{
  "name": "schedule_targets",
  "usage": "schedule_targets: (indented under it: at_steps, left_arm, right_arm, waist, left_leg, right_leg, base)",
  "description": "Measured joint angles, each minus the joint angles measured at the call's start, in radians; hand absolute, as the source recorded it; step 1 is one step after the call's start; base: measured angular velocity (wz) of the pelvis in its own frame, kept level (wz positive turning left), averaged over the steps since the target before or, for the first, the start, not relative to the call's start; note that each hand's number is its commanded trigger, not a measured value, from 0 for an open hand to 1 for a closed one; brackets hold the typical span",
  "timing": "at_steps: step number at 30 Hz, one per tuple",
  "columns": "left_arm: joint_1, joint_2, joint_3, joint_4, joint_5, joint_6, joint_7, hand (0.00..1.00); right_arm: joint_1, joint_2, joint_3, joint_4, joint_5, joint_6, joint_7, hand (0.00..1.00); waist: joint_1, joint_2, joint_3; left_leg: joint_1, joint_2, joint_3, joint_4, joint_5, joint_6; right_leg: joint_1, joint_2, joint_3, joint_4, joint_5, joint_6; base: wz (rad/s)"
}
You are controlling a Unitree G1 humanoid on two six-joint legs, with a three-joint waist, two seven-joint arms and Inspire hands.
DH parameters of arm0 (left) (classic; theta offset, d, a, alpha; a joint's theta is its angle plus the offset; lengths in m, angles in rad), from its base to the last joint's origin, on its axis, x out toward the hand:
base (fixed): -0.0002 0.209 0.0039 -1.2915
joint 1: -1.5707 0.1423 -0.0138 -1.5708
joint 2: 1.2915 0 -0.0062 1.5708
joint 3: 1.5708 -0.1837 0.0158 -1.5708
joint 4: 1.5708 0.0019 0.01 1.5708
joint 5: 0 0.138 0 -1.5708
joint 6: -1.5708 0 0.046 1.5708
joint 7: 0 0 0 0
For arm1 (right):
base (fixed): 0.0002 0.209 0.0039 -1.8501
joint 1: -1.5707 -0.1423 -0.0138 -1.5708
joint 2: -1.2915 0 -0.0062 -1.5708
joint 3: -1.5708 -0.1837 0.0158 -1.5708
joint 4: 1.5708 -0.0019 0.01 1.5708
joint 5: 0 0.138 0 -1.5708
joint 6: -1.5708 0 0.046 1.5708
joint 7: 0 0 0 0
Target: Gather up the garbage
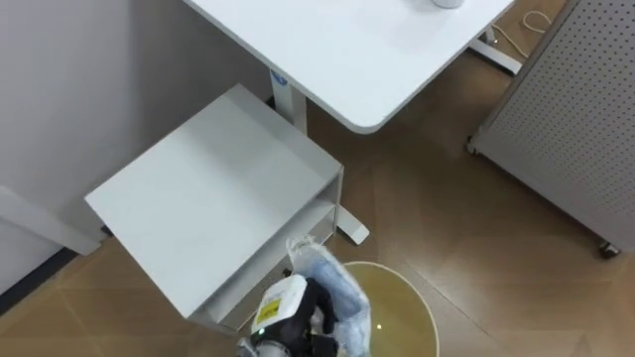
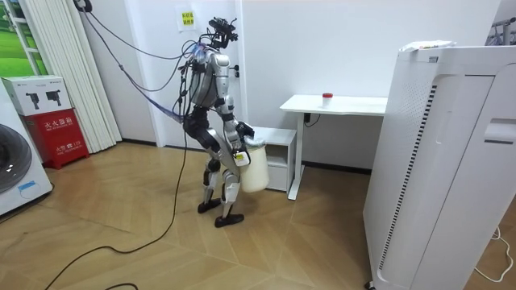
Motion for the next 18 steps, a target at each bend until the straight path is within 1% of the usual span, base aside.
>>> schedule_targets:
  at_steps: [2,3,5,6,7,10,14,18]
  left_arm:
    - [0.0,-0.011,-0.03,-0.004,-0.08,-0.002,-0.073,1.0]
    - [0.001,-0.013,-0.039,-0.003,-0.089,-0.002,-0.091,1.0]
    - [0.013,-0.011,-0.064,-0.004,-0.126,-0.002,-0.155,0.43]
    - [0.015,-0.011,-0.064,-0.003,-0.126,-0.002,-0.167,0.1]
    - [0.019,-0.007,-0.064,-0.003,-0.132,-0.002,-0.19,0.0]
    - [0.032,-0.002,-0.065,0.0,-0.167,-0.002,-0.236,0.0]
    - [0.038,0.008,-0.074,0.0,-0.164,-0.002,-0.296,0.0]
    - [0.04,0.014,-0.08,0.0,-0.164,-0.001,-0.335,0.0]
  right_arm:
    - [-0.001,0.0,0.02,-0.003,0.0,0.001,0.0,1.0]
    - [0.0,0.001,0.022,-0.003,-0.002,0.001,0.0,1.0]
    - [0.002,0.004,0.027,-0.005,-0.017,0.008,0.0,1.0]
    - [0.003,0.005,0.026,-0.005,-0.021,0.009,0.0,1.0]
    - [0.007,0.006,0.026,-0.006,-0.029,0.009,0.0,1.0]
    - [0.014,0.007,0.03,-0.004,-0.038,0.009,0.0,1.0]
    - [0.023,0.007,0.036,-0.003,-0.041,0.01,0.001,1.0]
    - [0.03,0.006,0.037,-0.003,-0.041,0.01,0.006,1.0]
  waist:
    - [0.0,-0.001,-0.0003]
    - [-0.001,-0.002,-0.0011]
    - [-0.001,-0.012,-0.0088]
    - [-0.001,-0.014,-0.0098]
    - [-0.001,-0.018,-0.0122]
    - [-0.001,-0.02,-0.0131]
    - [-0.001,-0.022,-0.0116]
    - [-0.002,-0.022,-0.0112]
  left_leg:
    - [0.004,0.0,0.003,-0.007,0.0,0.0]
    - [0.006,0.0,0.004,-0.01,0.0,0.0]
    - [0.011,0.0,0.009,-0.021,0.005,0.001]
    - [0.011,0.0,0.009,-0.021,0.005,0.0]
    - [0.012,0.001,0.008,-0.024,0.008,0.0]
    - [0.032,0.0,0.009,-0.039,0.012,0.0]
    - [0.066,0.0,0.011,-0.074,0.022,0.002]
    - [0.073,-0.001,0.013,-0.09,0.028,0.006]
  right_leg:
    - [0.004,0.0,0.002,-0.013,0.002,0.002]
    - [0.005,0.001,0.002,-0.014,0.002,0.003]
    - [0.006,0.0,0.004,-0.021,0.002,0.003]
    - [0.007,0.001,0.004,-0.025,0.004,0.002]
    - [0.009,0.002,0.002,-0.031,0.008,0.002]
    - [0.027,0.003,0.001,-0.046,0.012,0.004]
    - [0.062,0.004,0.0,-0.08,0.022,0.009]
    - [0.07,0.005,-0.001,-0.103,0.035,0.013]
  base:
    - [-0.06]
    - [-0.04]
    - [-0.02]
    - [0.0]
    - [0.0]
    - [0.0]
    - [0.0]
    - [-0.01]
